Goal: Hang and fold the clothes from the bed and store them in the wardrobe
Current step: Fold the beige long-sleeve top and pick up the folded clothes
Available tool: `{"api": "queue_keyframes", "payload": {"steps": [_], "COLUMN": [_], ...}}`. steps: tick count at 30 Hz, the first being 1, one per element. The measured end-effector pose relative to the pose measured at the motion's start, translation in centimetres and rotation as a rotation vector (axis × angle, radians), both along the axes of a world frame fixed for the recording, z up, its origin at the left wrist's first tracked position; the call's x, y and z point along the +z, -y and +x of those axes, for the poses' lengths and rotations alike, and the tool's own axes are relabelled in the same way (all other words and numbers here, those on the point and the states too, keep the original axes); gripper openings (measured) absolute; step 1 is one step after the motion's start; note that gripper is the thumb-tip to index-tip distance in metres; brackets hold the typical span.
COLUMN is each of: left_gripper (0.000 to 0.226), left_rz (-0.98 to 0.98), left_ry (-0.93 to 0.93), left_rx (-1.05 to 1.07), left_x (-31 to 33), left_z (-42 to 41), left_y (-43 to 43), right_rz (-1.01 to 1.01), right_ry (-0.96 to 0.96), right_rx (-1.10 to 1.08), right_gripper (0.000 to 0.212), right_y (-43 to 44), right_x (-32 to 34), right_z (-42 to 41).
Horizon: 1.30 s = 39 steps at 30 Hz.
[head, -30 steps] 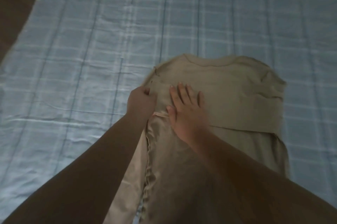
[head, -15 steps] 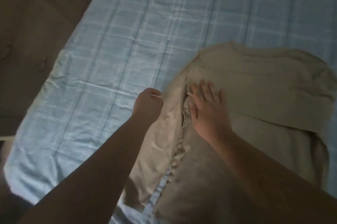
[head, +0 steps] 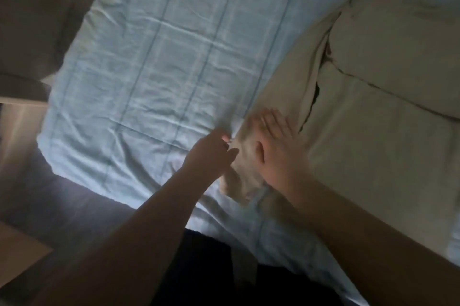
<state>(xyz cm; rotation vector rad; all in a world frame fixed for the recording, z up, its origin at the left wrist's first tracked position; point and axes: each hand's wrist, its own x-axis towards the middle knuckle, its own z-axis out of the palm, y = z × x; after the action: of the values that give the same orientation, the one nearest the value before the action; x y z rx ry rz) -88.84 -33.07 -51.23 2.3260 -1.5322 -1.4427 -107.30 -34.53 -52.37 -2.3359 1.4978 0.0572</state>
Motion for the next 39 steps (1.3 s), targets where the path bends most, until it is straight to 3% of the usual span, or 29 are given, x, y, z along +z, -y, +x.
{"api": "queue_keyframes", "payload": {"steps": [3,7,9,14,18,22,27,33,37,39], "left_gripper": [0.019,0.008,0.020,0.012,0.009,0.004,0.016,0.026,0.044,0.046], "left_rz": [0.128,0.148,0.096,-0.039,-0.076,-0.174,-0.215,-0.016,-0.017,0.051], "left_ry": [0.020,-0.116,-0.230,-0.314,-0.537,-0.610,-0.555,-0.367,-0.152,-0.190], "left_rx": [-0.151,-0.265,-0.202,-0.081,0.113,0.222,0.355,0.519,0.519,0.579], "left_x": [0.6,1.6,2.3,4.8,6.8,8.2,6.0,0.6,0.3,0.7], "left_z": [0.4,1.8,3.4,9.3,15.4,19.9,22.9,22.2,21.5,21.1], "left_y": [-0.5,1.0,2.7,7.4,11.8,16.4,20.2,17.6,15.5,14.9], "right_rz": [0.070,0.116,0.101,0.064,0.003,-0.084,-0.136,0.074,0.054,0.032], "right_ry": [-0.080,-0.104,-0.078,0.062,0.086,0.123,0.106,-0.053,-0.009,0.069], "right_rx": [-0.022,-0.113,-0.172,-0.298,-0.357,-0.440,-0.498,-0.435,-0.354,-0.344], "right_gripper": [0.065,0.062,0.058,0.057,0.062,0.066,0.075,0.080,0.074,0.075], "right_y": [-1.1,-1.5,-0.8,3.1,8.0,12.7,16.6,15.0,12.5,12.1], "right_x": [0.0,0.5,1.0,2.6,3.5,3.9,2.7,-0.3,-0.2,0.3], "right_z": [1.6,3.2,4.5,9.7,14.7,18.6,21.0,21.0,19.2,18.6]}}
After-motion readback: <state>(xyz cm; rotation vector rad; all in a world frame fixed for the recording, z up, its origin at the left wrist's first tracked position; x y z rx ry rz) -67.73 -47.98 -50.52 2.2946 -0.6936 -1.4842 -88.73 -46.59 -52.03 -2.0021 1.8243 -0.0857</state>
